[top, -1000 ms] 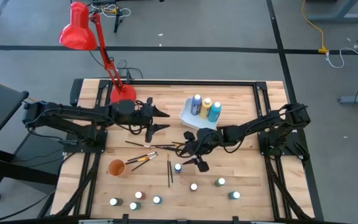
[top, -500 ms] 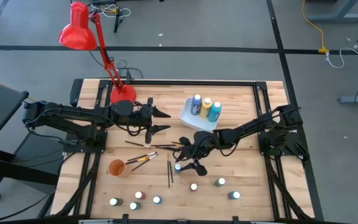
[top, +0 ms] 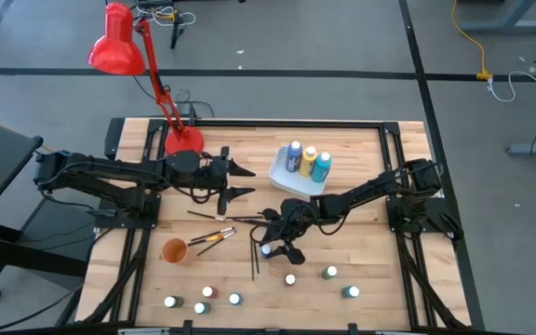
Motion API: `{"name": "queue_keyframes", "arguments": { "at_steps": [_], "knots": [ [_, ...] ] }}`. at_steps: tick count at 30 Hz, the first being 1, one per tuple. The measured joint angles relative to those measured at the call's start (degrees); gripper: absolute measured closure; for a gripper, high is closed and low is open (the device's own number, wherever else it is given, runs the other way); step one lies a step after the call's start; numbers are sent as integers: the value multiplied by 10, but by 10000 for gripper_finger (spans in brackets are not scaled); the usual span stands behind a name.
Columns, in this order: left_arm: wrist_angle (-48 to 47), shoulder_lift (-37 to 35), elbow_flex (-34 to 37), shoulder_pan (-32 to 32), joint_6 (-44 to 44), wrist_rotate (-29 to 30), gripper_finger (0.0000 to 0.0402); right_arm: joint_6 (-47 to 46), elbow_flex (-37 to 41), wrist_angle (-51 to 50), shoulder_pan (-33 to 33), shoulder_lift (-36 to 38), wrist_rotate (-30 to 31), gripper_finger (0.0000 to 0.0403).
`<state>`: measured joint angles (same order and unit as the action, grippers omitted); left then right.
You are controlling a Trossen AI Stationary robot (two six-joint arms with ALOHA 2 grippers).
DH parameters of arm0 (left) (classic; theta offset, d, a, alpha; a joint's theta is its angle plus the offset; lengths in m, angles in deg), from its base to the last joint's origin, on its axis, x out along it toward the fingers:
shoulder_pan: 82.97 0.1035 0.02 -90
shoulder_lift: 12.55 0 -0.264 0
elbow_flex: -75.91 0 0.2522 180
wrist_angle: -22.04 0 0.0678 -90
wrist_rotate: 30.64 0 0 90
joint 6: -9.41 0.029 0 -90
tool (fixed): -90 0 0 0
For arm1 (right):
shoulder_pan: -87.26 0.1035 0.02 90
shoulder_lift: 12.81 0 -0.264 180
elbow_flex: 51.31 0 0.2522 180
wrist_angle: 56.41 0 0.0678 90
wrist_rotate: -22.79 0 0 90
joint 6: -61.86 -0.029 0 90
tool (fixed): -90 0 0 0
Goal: Pick & Place Paint Supplies
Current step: Put the small blue paint bottle into the white bin
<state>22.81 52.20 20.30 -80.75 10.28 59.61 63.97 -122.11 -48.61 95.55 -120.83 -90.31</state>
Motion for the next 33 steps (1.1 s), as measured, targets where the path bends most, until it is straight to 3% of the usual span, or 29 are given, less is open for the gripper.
{"name": "queue_keyframes", "arguments": {
  "at_steps": [8,16,19,26,30,33],
  "knots": [
    [0,0,0,0,0,1,191,-1,0,-16,-10,0,-5,284],
    [0,0,0,0,2,1,191,9,0,-54,-19,38,22,287],
    [-1,0,0,0,2,2,191,6,1,-112,-25,89,90,283],
    [0,0,0,0,2,2,191,-6,1,-303,-33,249,338,285],
    [0,0,0,0,5,2,191,-6,21,-334,-33,323,395,285],
    [-1,0,0,0,5,2,191,-19,83,-301,-41,373,429,285]
  ]
}}
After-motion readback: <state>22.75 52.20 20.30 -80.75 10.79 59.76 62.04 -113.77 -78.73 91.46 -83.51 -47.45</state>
